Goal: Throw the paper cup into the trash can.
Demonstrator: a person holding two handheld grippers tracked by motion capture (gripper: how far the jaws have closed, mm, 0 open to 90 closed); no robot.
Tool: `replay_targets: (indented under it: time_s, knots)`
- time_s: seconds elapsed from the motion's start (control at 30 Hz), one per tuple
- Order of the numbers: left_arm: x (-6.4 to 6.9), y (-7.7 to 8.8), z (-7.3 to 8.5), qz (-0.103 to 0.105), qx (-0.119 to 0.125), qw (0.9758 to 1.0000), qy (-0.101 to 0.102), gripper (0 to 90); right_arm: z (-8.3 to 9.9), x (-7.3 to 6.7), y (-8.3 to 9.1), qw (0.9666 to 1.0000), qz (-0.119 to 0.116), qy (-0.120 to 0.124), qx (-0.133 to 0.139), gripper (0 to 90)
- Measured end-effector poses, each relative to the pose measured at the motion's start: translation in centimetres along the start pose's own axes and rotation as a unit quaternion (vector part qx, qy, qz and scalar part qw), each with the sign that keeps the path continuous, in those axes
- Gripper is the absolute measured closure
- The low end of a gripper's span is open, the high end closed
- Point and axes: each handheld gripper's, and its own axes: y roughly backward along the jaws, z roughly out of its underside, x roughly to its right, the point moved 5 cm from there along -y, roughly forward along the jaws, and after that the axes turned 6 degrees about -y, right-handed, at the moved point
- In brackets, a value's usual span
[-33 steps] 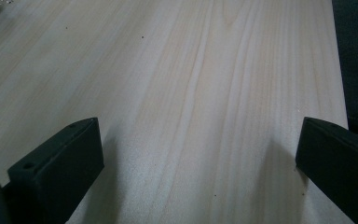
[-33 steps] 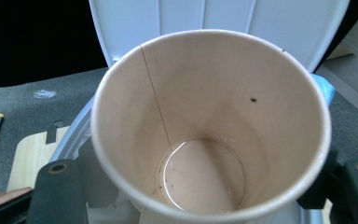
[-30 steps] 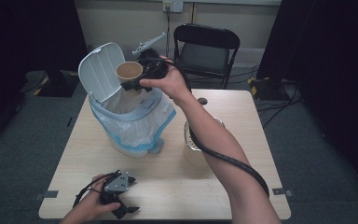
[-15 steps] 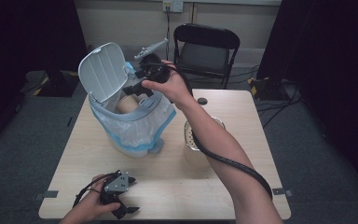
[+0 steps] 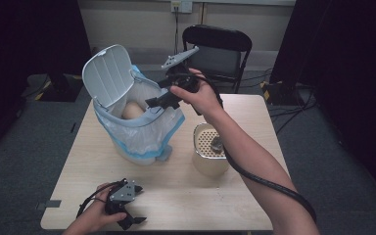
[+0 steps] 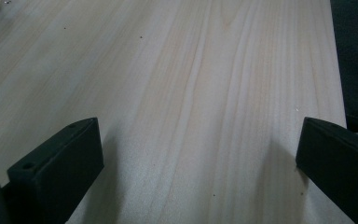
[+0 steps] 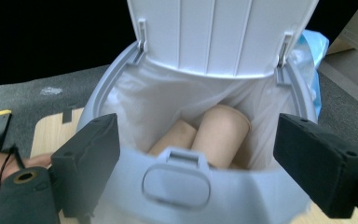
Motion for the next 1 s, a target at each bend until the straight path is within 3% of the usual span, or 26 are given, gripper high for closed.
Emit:
replay_targets:
  time_s: [0.27, 1.0]
  knots:
    - [0.0, 0.0, 0.0, -0.001, 0.000, 1.0000, 0.002, 0.0, 2.0, -0.3, 2.1, 1.0000, 0.005, -0.001, -0.008, 14.3]
    - [0.0, 0.0, 0.0, -0.001, 0.001, 1.0000, 0.003, 0.0, 5.7, -1.6, 5.3, 0.9999, 0.000, 0.005, -0.011, 14.3]
